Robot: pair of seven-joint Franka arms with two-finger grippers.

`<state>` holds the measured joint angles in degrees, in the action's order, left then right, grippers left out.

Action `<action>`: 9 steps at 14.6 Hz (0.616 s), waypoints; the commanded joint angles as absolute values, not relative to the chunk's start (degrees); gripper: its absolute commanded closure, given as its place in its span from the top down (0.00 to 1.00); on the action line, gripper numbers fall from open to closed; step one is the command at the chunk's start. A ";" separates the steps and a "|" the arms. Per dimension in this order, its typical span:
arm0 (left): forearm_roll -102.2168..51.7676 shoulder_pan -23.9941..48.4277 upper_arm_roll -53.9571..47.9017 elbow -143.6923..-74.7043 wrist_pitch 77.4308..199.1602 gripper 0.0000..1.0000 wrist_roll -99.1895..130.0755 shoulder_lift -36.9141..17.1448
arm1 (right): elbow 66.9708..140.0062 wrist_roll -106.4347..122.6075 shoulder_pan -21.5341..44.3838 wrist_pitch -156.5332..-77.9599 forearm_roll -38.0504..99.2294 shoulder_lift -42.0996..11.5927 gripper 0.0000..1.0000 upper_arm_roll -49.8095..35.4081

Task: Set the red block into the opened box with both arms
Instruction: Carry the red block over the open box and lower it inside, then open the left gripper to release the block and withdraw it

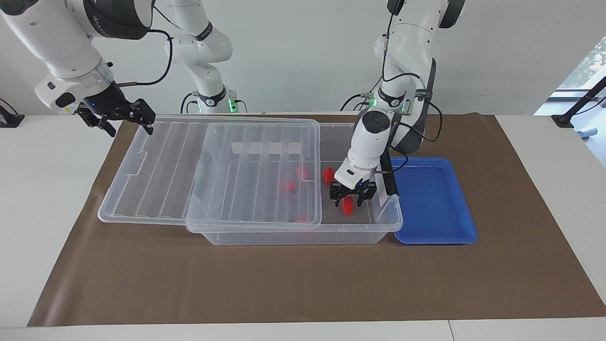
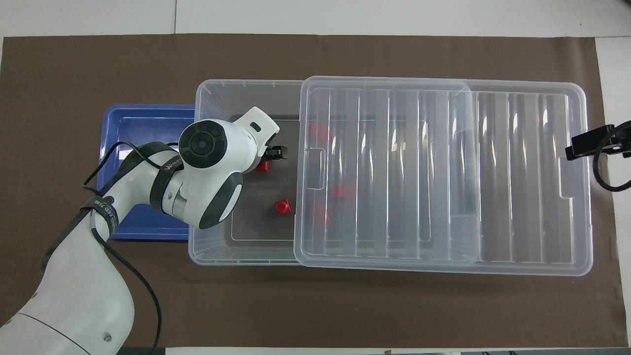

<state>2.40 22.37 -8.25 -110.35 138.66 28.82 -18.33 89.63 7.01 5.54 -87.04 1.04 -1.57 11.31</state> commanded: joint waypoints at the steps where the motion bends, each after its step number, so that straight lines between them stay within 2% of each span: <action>1: 3.69 23.29 -7.82 -110.22 132.91 1.00 30.23 -13.81 | 91.58 7.99 5.01 -89.03 0.44 -0.26 1.00 11.86; 2: 3.69 23.29 -7.82 -110.13 131.24 1.00 30.23 -12.49 | 92.19 8.96 5.01 -89.47 0.44 -0.18 0.94 12.39; 5: 3.60 23.38 -7.82 -109.95 126.32 1.00 30.24 -8.01 | 93.43 14.14 4.92 -91.76 0.44 0.26 0.36 14.23; 6: 3.60 23.38 -7.82 -109.86 124.38 1.00 30.23 -6.69 | 93.51 14.85 4.92 -91.84 0.44 0.26 0.18 15.02; 7: 3.60 23.38 -7.82 -109.86 122.54 1.00 30.06 -4.94 | 93.69 15.55 4.92 -92.02 0.44 0.18 0.06 15.90; 8: 3.60 23.29 -7.82 -109.86 120.69 1.00 29.88 -3.36 | 93.87 17.12 4.92 -92.11 0.44 0.09 0.00 16.52; 9: 3.60 22.94 -7.82 -110.04 118.50 1.00 29.19 -1.51 | 94.74 19.40 4.92 -93.15 0.44 0.17 0.00 17.39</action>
<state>2.40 22.50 -8.41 -109.45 122.85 28.88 -5.40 91.77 15.70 5.31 -90.84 1.01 -1.43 16.53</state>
